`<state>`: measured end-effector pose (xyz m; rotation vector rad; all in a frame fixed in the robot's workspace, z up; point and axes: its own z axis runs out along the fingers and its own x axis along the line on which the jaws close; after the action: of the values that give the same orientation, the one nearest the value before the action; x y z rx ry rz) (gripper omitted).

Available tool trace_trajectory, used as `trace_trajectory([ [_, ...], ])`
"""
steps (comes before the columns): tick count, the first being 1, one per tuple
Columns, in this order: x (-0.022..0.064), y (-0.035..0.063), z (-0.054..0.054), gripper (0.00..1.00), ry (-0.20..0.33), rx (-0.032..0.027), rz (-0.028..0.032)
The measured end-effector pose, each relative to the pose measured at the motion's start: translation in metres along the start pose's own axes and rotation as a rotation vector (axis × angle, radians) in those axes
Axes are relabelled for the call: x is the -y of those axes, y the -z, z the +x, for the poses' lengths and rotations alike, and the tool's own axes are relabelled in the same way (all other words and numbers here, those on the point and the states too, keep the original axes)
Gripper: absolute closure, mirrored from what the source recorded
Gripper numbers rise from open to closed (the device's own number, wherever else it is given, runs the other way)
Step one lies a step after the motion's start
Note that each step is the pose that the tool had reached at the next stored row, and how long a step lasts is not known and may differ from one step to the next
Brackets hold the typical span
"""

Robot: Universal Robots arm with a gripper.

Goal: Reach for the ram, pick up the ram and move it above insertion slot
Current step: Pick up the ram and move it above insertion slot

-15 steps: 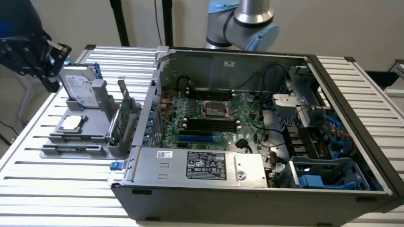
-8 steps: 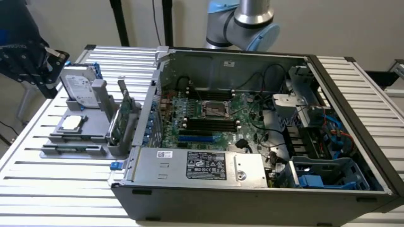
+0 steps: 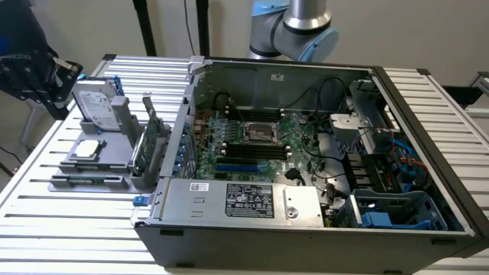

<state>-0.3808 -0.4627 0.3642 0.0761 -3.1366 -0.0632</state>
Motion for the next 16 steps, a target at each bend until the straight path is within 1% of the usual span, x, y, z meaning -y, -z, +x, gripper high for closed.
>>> trace_trajectory([
  [11, 0.0001, -0.0001, 0.0002, 0.89, 0.006, -0.0001, -0.0001],
  [16, 0.0, -0.0002, 0.0005, 0.89, 0.094, -0.0036, 0.0002],
])
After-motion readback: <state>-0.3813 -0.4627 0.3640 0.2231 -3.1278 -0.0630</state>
